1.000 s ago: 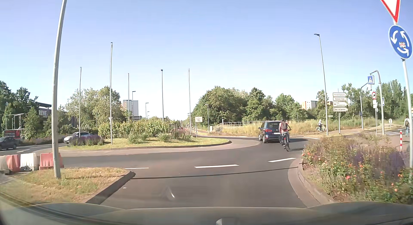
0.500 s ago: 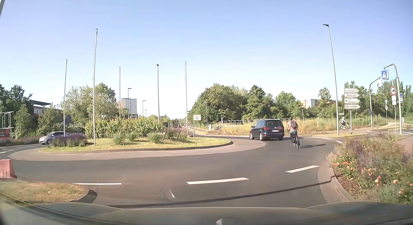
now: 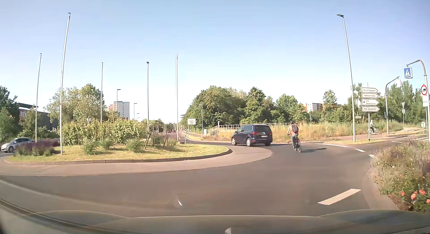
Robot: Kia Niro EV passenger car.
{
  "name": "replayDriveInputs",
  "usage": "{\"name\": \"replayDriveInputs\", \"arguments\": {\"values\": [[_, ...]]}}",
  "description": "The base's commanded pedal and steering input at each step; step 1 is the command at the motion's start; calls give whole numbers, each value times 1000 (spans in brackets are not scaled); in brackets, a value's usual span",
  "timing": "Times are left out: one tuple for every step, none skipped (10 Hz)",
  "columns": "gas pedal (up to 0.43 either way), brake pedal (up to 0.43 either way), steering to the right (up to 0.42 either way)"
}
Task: Follow the waypoints while adhering to traffic rules and regulations
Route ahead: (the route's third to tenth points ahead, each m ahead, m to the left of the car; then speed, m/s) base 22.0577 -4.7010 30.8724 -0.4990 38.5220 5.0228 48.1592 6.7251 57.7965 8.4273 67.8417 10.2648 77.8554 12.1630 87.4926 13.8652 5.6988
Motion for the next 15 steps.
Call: {"name": "replayDriveInputs", "arguments": {"values": [[39,0,153],[28,0,175],[20,0,190],[20,0,208],[20,0,221],[20,0,226],[8,0,228],[0,0,227],[0,0,220],[0,0,206],[0,0,187],[0,0,172],[0,0,150],[0,0,125],[0,0,106]]}}
